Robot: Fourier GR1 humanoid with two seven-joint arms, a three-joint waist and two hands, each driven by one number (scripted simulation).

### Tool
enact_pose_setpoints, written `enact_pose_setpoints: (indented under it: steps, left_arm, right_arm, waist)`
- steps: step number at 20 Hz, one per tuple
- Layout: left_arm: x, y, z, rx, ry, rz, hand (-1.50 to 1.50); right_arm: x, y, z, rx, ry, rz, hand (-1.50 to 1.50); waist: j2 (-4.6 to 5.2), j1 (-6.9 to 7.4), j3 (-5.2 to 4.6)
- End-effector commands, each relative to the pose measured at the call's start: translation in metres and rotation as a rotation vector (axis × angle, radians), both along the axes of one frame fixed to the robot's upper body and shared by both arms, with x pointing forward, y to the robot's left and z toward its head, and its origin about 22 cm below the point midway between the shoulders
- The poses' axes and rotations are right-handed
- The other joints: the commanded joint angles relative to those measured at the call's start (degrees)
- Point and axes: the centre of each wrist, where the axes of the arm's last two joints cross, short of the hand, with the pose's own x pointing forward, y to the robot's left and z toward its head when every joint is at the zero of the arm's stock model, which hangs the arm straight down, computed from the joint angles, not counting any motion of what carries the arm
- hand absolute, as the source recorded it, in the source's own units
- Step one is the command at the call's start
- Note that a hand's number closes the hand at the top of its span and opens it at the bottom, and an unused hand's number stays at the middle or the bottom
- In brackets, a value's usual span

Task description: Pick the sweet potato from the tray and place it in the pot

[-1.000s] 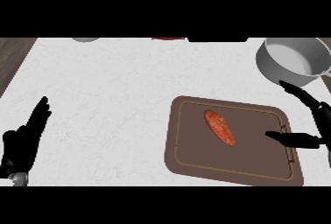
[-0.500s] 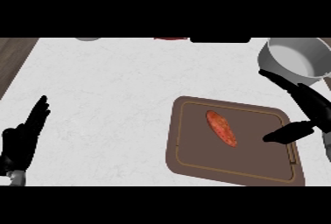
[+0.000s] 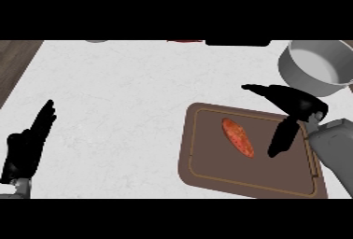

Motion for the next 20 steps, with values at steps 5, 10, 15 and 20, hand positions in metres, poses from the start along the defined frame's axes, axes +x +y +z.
enact_pose_setpoints:
  steps: [5,10,15,20]
  left_arm:
    - [0.009,0.005,0.007,0.000,0.002,0.021,0.00]
    - [-0.010,0.001,0.003,0.000,-0.008,-0.004,0.00]
    - [-0.020,-0.004,0.001,0.005,-0.002,0.023,0.00]
    - [-0.011,0.004,-0.013,0.002,-0.004,0.005,0.00]
  right_arm:
    - [0.012,0.027,-0.004,-0.085,0.177,0.046,-1.50]
    - [0.021,0.082,-0.020,-0.174,0.179,0.065,-1.50]
    - [0.030,0.065,-0.025,-0.210,0.189,0.057,-1.50]
    - [0.018,0.079,-0.052,-0.235,0.203,0.062,-1.50]
  waist:
    - [-0.14,-1.32,0.09]
    - [-0.07,-0.42,0.10]
    - [-0.13,-0.80,0.11]
    - [-0.10,-1.07,0.10]
